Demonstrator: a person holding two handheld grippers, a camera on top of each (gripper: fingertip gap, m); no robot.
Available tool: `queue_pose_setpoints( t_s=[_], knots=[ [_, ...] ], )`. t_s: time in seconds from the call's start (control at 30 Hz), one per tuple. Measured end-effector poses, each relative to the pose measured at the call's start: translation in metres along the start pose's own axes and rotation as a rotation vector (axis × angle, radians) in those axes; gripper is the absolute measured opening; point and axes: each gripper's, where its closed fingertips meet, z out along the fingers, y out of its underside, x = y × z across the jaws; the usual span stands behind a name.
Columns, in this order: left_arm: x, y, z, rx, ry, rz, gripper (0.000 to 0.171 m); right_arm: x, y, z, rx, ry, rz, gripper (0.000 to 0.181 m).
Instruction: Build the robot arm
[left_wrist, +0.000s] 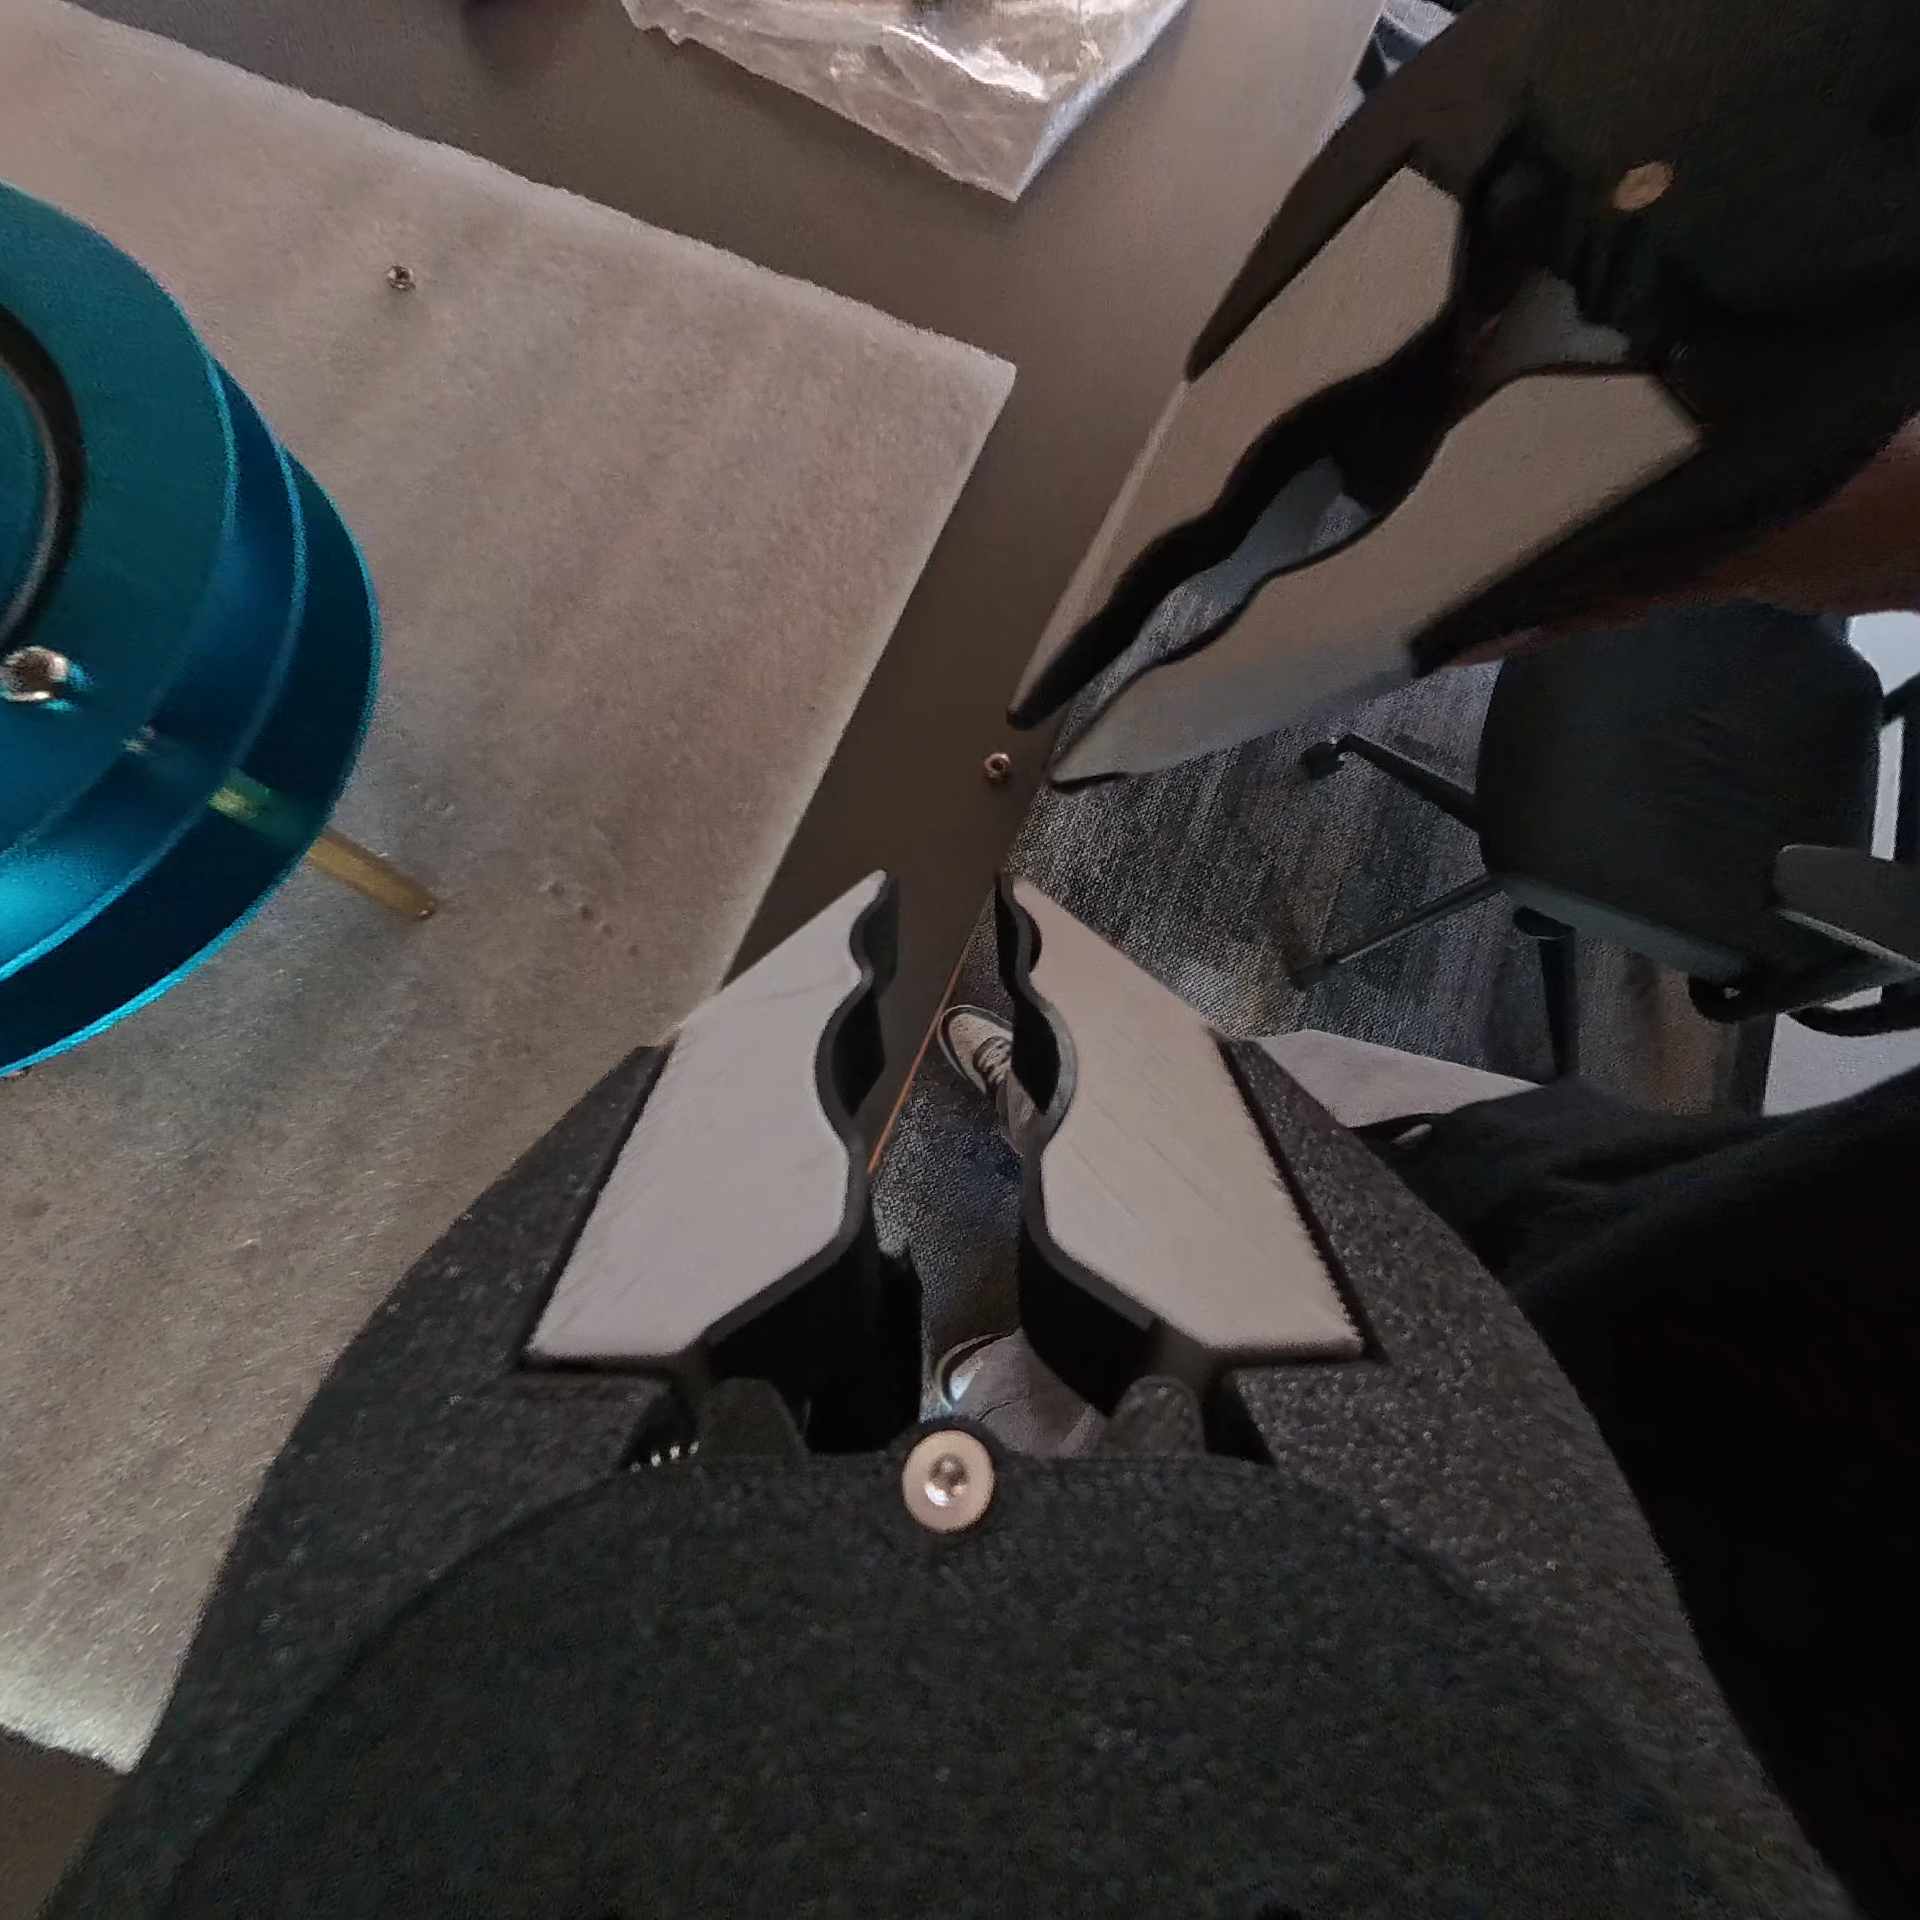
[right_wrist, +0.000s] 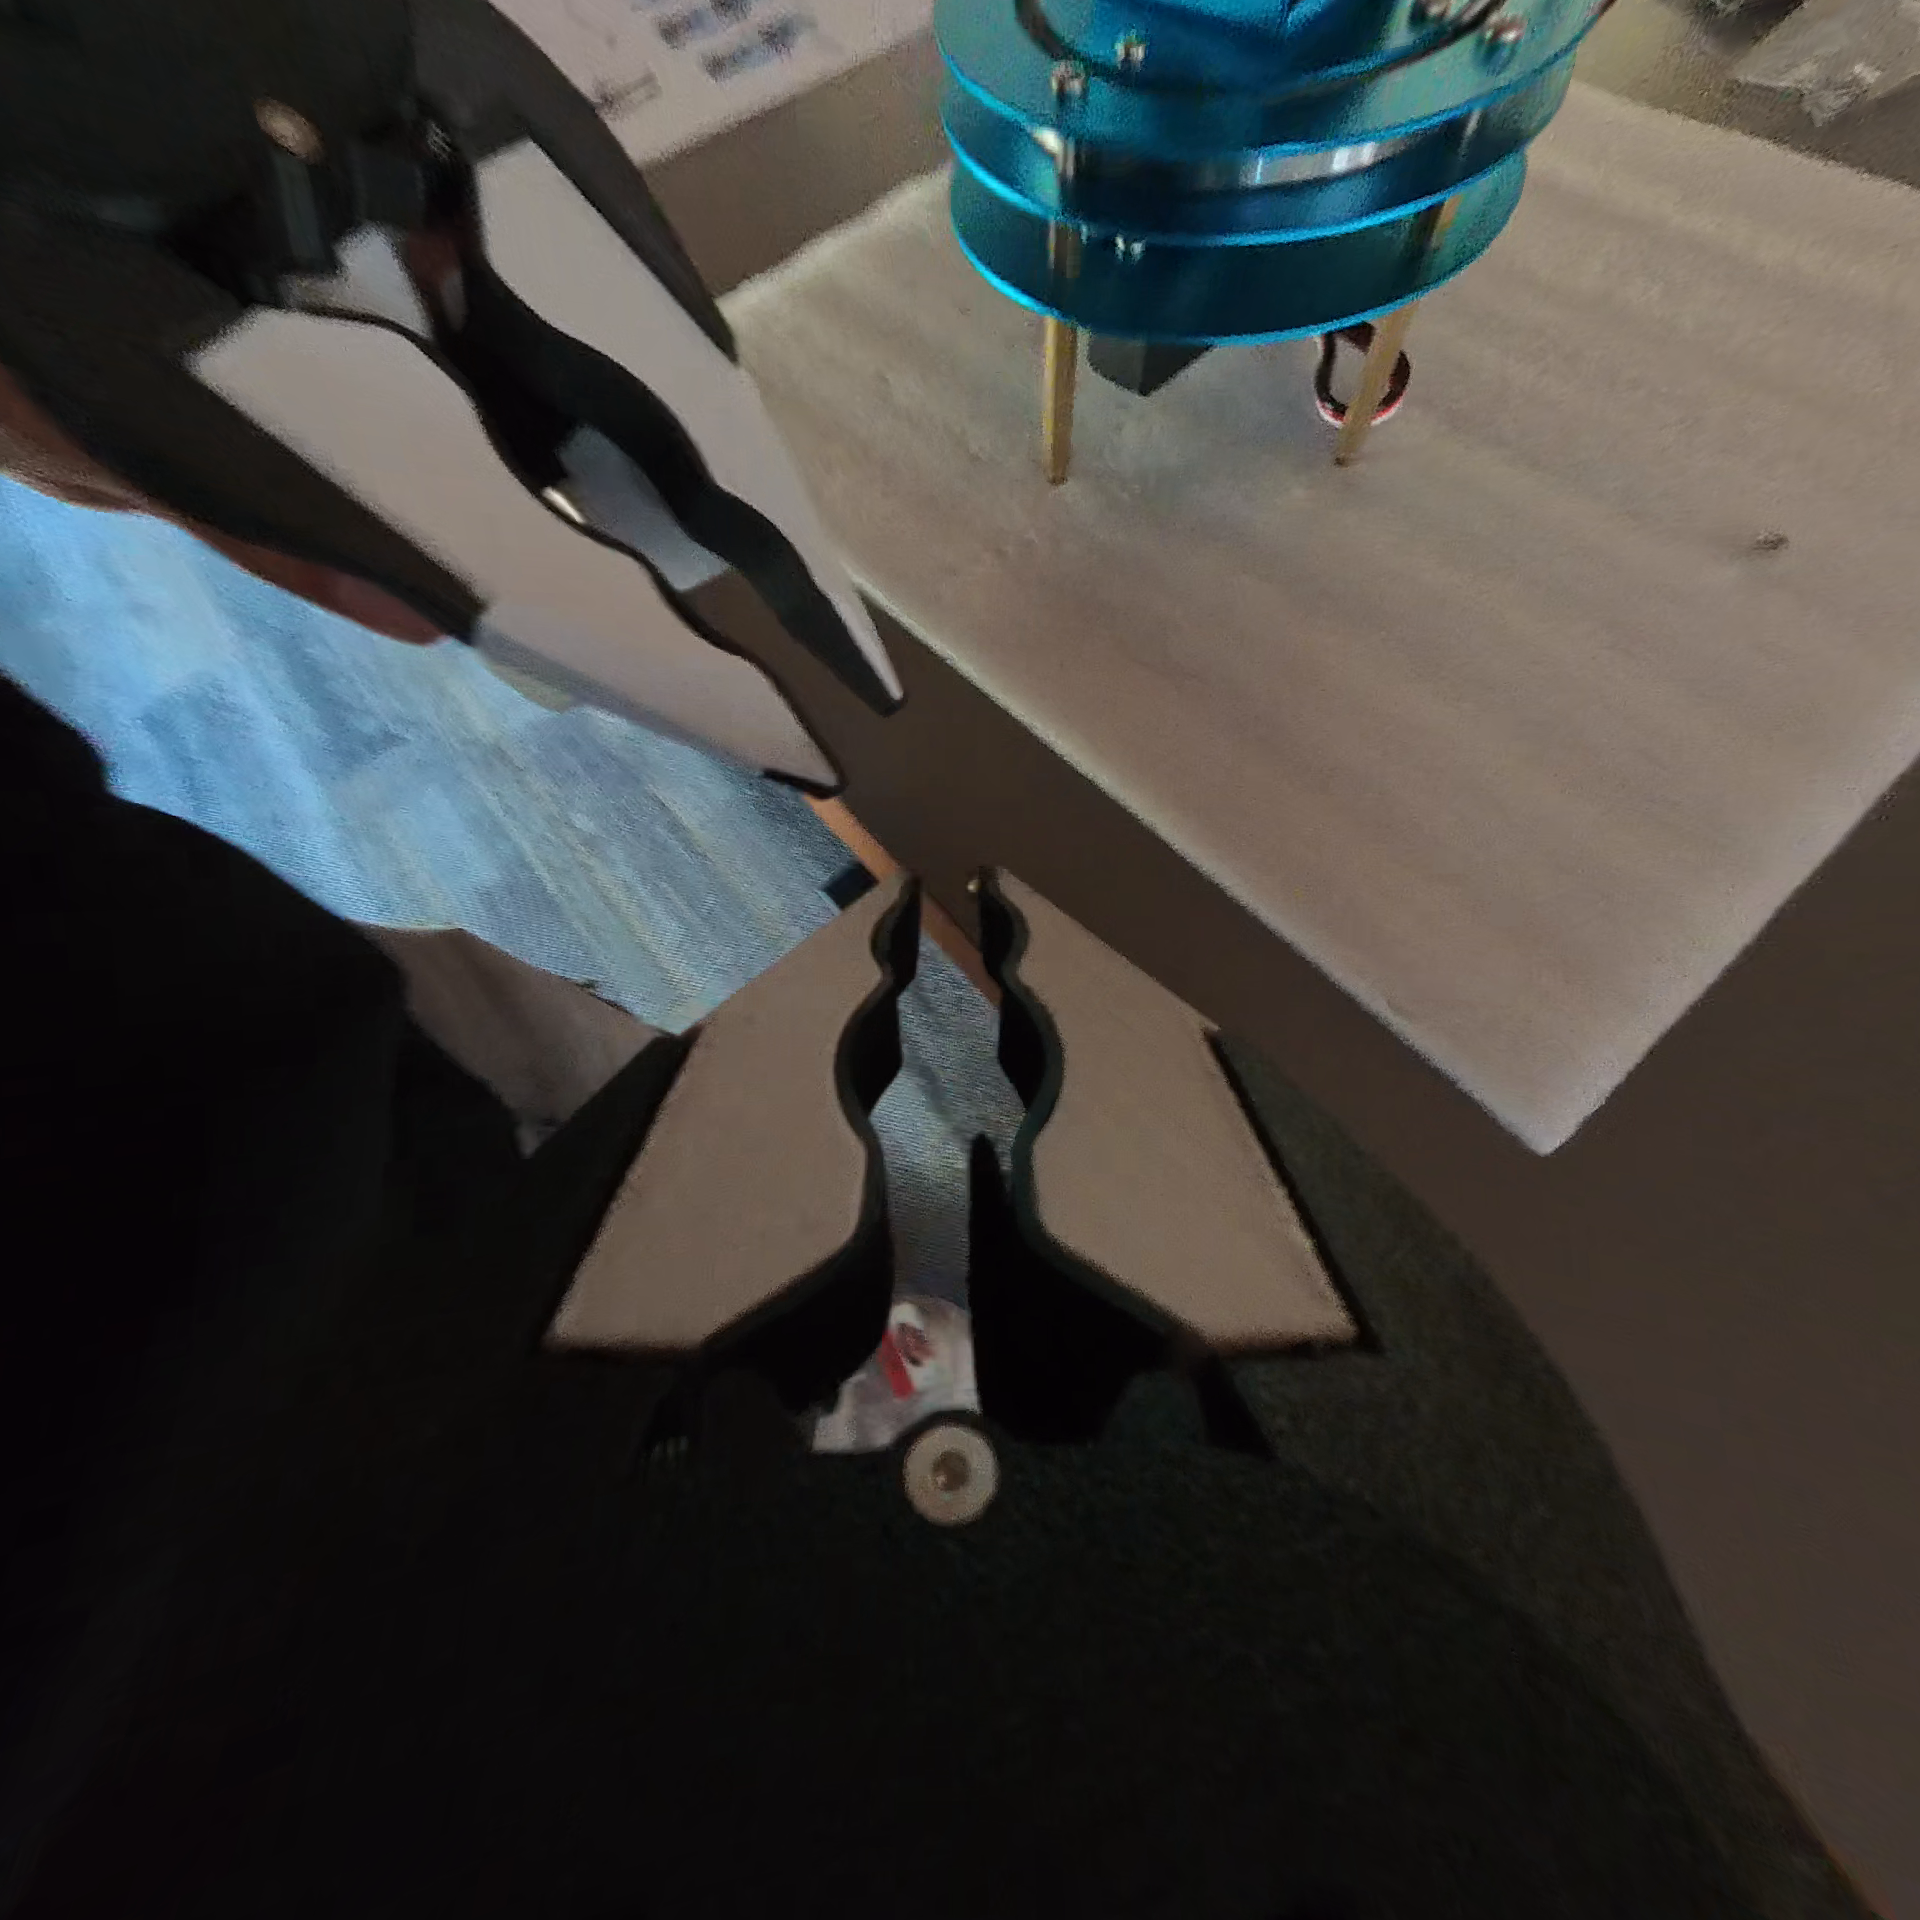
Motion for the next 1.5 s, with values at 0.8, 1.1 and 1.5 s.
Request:
queue_pose_setpoints(
  t_s=[0.8, 1.1, 1.5],
  knots=[
    [0.011, -0.011, 0.034, -0.083, 0.054, 0.069, 0.014, 0.035, 0.024, -0.038, 0.04, 0.063, 0.137, 0.011],
    [0.008, -0.011, 0.035, -0.124, 0.045, 0.117, 0.008, 0.041, 0.026, -0.041, 0.029, 0.064, 0.13, 0.011],
    [0.01, -0.013, 0.038, -0.177, 0.132, 0.14, 0.008, 0.036, 0.029, -0.037, 0.015, 0.031, 0.125, 0.011]
  ],
)
